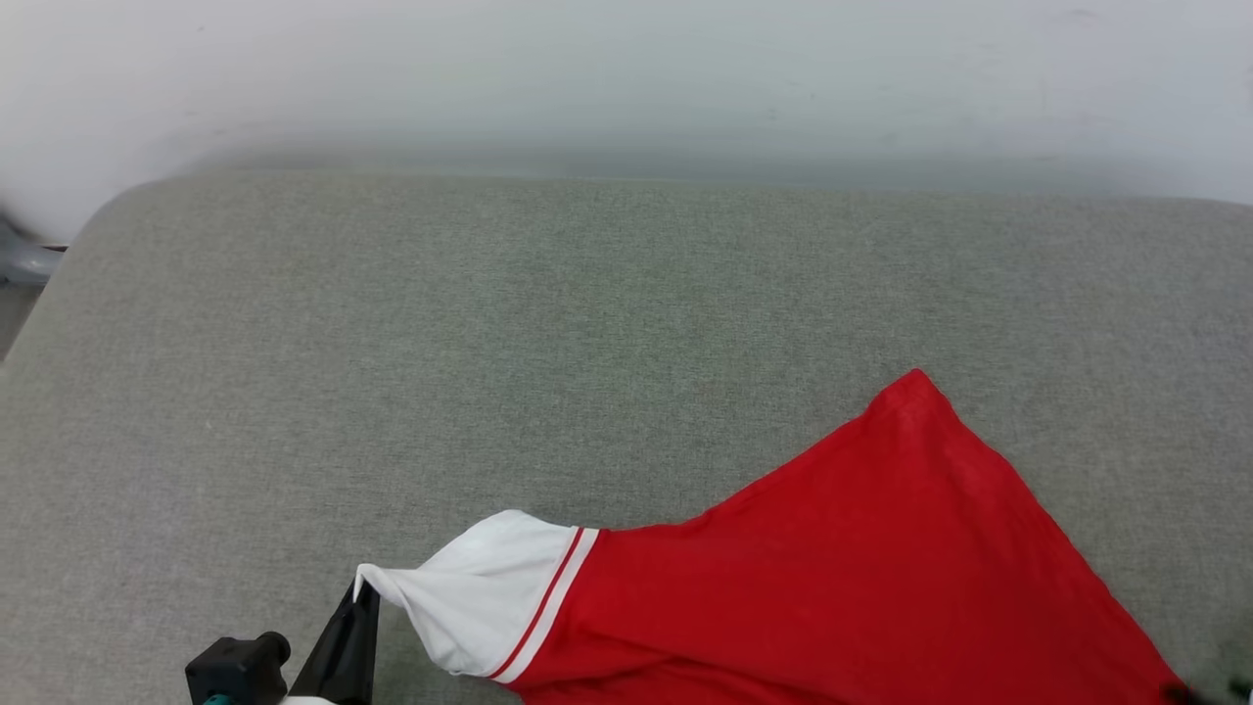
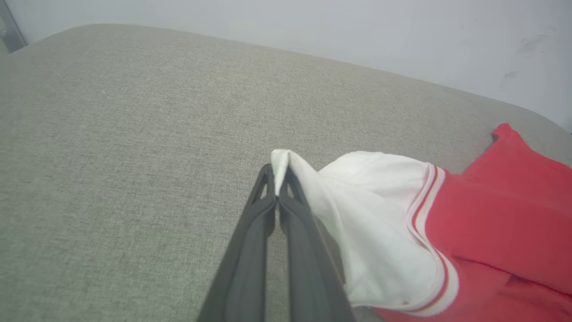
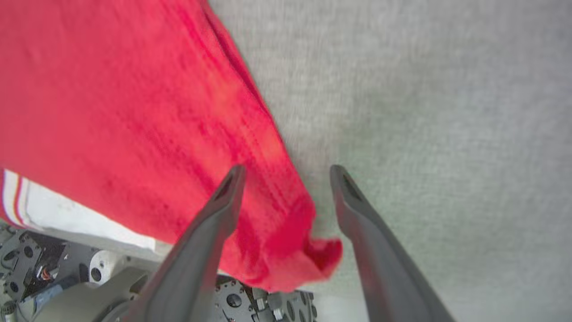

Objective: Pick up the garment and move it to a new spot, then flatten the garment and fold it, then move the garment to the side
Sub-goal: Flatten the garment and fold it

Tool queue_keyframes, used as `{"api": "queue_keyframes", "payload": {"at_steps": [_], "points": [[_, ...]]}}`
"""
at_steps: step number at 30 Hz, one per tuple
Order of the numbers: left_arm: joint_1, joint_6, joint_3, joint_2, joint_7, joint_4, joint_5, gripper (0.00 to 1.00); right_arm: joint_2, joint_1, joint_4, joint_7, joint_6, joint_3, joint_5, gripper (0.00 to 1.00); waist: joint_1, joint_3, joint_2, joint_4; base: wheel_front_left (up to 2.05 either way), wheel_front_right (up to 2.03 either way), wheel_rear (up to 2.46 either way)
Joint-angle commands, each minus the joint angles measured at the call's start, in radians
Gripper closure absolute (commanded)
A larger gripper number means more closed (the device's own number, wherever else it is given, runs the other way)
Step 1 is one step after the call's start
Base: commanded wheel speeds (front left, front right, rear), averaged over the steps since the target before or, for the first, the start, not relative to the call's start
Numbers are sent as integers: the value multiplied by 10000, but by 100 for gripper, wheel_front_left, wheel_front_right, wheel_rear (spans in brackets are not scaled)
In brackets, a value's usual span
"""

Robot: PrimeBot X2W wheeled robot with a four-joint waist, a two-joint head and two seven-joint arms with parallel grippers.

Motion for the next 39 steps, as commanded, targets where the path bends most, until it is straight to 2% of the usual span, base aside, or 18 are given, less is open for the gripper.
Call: {"api": "queue_keyframes", "payload": {"at_steps": [1,6,10,14,18,24,31,39], "points": [[73,51,-16,35,9,-47,14,100,-72,-281,-232,-240,-13,-215,32,0,1,-38,-1,25,0,0,0],[-53,68,-142,29,29,-185,82,100,-238,-1211,-1254,-665,-13,-872,59,0,1,9,-1,170,0,0,0],[-277,72,-240,-4,58,-306,127,100,-254,-2151,-1959,-458,-12,-1055,-167,0,1,223,-1,349,0,0,0],[-502,27,-356,-21,19,-400,177,100,-311,-3395,-2566,158,-12,-643,-474,0,1,548,-1,589,0,0,0],[-784,-9,-457,-74,-47,-429,196,100,-243,-4589,-2799,1032,-12,321,-831,0,1,900,-1,820,0,0,0],[-1201,-93,-650,-227,-193,-366,250,100,-127,-6232,-2074,2572,-12,1824,-1110,0,1,1417,-1,1184,0,0,0],[-1710,-208,-853,-348,-309,-255,280,100,-5,-7332,-880,3609,-12,2928,-1246,0,1,2030,-1,1540,0,0,0],[-2291,-337,-994,-550,-456,-179,323,100,-118,-7930,576,3693,-12,4142,-1535,0,1,2755,-1,1908,0,0,0]]}}
